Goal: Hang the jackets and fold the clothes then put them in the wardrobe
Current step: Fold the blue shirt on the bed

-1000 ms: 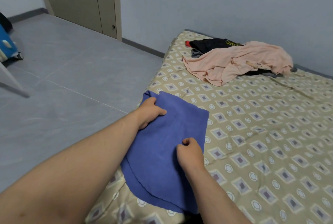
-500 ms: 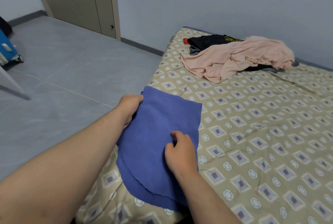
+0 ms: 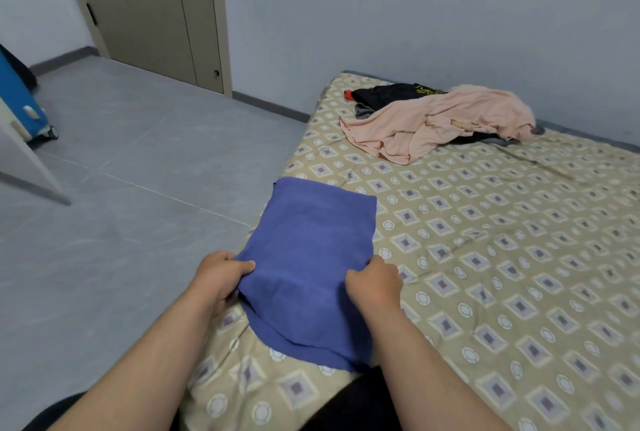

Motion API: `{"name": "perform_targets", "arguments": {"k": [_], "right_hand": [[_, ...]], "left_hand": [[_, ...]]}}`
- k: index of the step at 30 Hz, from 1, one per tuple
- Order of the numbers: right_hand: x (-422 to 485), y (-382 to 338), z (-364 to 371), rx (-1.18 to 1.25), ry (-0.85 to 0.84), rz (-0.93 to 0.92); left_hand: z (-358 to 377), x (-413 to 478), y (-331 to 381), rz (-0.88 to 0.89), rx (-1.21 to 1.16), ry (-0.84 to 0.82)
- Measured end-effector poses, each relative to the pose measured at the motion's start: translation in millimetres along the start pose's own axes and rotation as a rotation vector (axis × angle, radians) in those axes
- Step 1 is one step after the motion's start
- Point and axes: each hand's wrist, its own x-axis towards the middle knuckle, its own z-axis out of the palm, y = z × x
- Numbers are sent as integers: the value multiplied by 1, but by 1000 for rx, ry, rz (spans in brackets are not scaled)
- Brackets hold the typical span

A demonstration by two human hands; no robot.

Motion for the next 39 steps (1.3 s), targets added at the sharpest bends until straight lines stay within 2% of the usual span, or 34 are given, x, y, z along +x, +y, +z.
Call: {"name": "perform_targets", "arguments": {"k": [2,4,8,13,15,17,21,23,25,28,31,33,35,39], "right_hand": [[-4,2,-4,4,-119,100],[-10,4,-8,36,-236,144],[-20,6,-7,236,-387,232],[-37,7,-13,669,-354,281],[-44,9,-18,730,-349,287],[-51,10,-23,750,-345,290],[-67,8,-27,765,-300,188],[-75,7,-32,748,-257,95],[-88,4,-38,724,-282,16],[-111,4,-42,543,-573,-18],[-126,7,-48,347,-922,-81],[-129,8,-50,249,-1035,-187],[-129,8,-46,250,-1014,-258],[-120,8,-31,334,-793,-226]], "left_hand": [[-3,-11,-7,10,221,62],[0,-25,-11,21,336,23],[12,-40,-16,16,-7,-92],[8,-47,-13,-60,-471,-135],[2,-51,-13,-55,-513,-131],[-4,-58,-15,3,-443,-30],[-17,-74,-17,101,-365,150],[-24,-83,-16,152,-371,190],[-32,-91,-17,182,-326,197],[-48,-99,-24,170,-358,157],[-73,-102,-27,141,-353,225],[-86,-102,-23,139,-373,229],[-90,-102,-21,89,-468,190],[-80,-104,-19,-42,-680,27]]}}
